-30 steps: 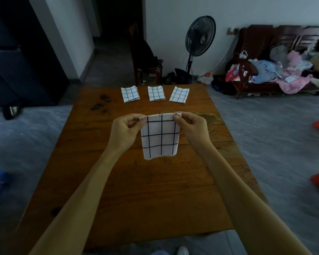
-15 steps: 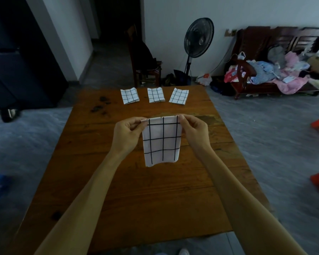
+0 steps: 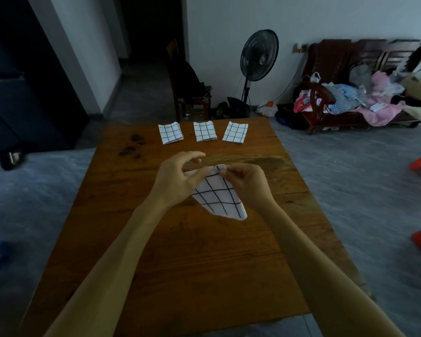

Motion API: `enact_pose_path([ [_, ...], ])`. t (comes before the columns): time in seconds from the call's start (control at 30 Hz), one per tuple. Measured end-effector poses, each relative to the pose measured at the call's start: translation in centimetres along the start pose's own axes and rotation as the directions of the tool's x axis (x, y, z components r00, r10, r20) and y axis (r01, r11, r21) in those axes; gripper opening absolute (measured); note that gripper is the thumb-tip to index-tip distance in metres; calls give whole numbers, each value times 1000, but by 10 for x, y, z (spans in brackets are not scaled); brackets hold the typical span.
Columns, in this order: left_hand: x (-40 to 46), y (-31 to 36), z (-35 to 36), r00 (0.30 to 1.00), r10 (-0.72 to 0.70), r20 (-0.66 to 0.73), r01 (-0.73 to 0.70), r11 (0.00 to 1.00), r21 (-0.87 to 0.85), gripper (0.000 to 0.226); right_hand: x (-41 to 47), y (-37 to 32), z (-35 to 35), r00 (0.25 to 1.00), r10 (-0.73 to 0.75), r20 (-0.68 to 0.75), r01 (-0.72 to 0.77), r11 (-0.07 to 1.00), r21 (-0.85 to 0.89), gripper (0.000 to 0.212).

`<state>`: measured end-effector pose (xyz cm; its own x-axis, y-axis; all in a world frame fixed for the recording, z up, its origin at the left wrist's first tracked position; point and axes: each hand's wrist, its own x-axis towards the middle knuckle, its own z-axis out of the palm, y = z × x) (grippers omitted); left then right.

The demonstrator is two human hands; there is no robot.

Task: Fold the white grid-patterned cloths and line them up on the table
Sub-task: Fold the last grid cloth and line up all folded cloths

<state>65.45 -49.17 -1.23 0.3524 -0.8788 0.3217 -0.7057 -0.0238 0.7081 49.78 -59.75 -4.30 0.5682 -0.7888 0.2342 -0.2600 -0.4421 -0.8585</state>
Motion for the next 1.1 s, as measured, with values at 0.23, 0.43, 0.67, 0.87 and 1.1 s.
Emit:
enact_pose_path([
  [0.23,4,3,18,983,160,-86,-156,987,47,7,6,-12,5,983,-142,113,156,979,-133,18],
  [0.43,10,0,16,960,47,-274,-54,998,-20,7,1,13,-6,985,-23,171,76,948,-309,32],
  [0.67,16,-9,17,944,-41,-326,38,999,-14,13,-20,57,-10,966,135,221,-57,943,-328,24],
  [0.87,32,-12,-11,958,47,-282,-16,994,112,15,-39,93,-14,867,379,323,-198,857,-476,25],
  [1.1,17,-13,20,997,53,-47,-49,994,96,10,1,19,3,992,54,115,-24,969,-246,35],
])
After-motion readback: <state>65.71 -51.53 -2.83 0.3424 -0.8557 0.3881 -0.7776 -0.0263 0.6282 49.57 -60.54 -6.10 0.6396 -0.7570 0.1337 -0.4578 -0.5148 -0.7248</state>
